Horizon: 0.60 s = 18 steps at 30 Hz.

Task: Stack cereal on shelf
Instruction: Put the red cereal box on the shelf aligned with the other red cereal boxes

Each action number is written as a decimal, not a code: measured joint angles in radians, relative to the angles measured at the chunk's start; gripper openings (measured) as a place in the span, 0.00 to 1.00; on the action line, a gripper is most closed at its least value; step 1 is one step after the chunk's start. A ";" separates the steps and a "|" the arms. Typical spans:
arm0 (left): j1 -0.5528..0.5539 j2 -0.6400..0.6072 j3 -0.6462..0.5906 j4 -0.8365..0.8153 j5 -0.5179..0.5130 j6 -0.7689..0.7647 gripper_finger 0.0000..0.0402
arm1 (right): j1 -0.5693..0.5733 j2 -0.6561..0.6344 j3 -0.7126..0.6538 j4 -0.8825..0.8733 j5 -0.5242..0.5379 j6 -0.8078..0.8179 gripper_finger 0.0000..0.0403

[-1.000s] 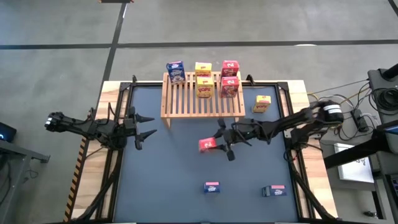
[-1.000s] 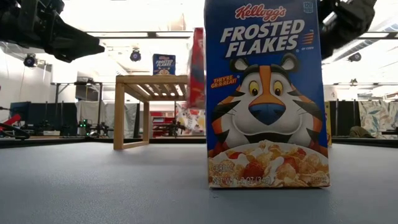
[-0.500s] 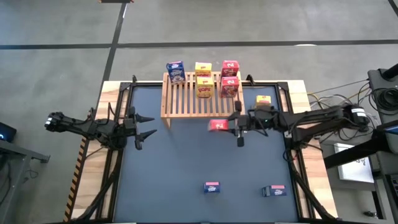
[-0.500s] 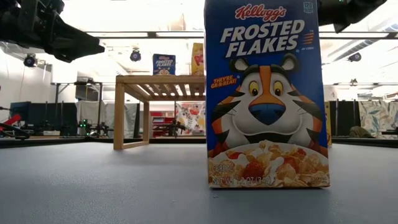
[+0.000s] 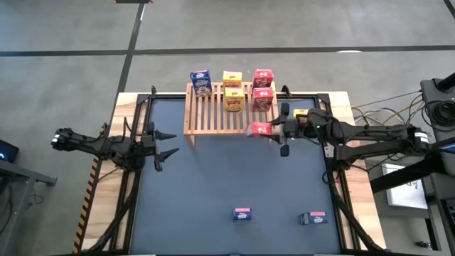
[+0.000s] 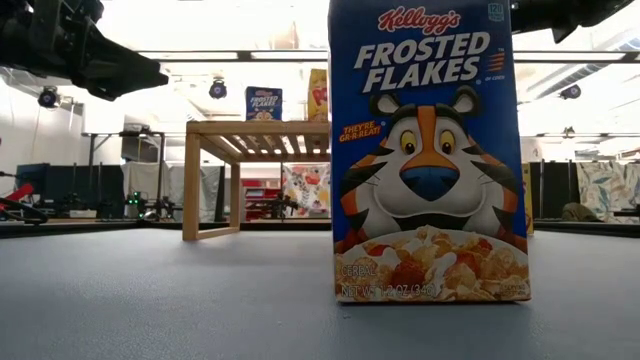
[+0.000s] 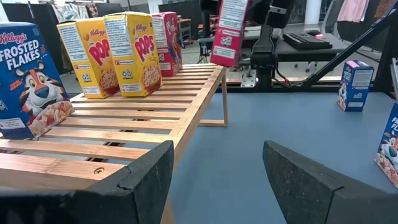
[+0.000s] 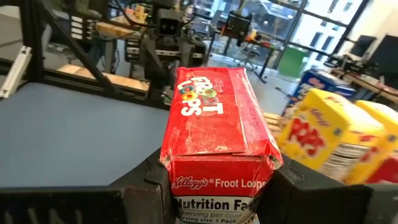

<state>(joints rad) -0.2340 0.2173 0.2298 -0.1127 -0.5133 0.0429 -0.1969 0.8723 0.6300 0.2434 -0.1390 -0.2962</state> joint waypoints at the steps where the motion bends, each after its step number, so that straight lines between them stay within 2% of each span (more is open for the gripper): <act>1: 0.000 0.000 0.000 0.000 0.000 0.000 0.58 | -0.009 -0.009 0.001 -0.011 0.000 -0.003 0.35; 8: 0.000 0.000 0.000 0.000 0.000 0.000 0.58 | -0.063 -0.050 0.030 -0.093 -0.009 -0.029 0.35; 13: 0.000 0.000 0.000 0.000 0.000 0.000 0.58 | -0.134 -0.053 0.084 -0.181 -0.104 -0.042 0.35; 18: 0.000 0.000 0.000 0.000 0.000 0.000 0.58 | -0.213 -0.053 0.102 -0.211 -0.152 -0.045 0.35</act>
<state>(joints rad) -0.2339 0.2176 0.2298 -0.1127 -0.5133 0.0429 -0.4094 0.8188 0.7322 0.0322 -0.2915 -0.3416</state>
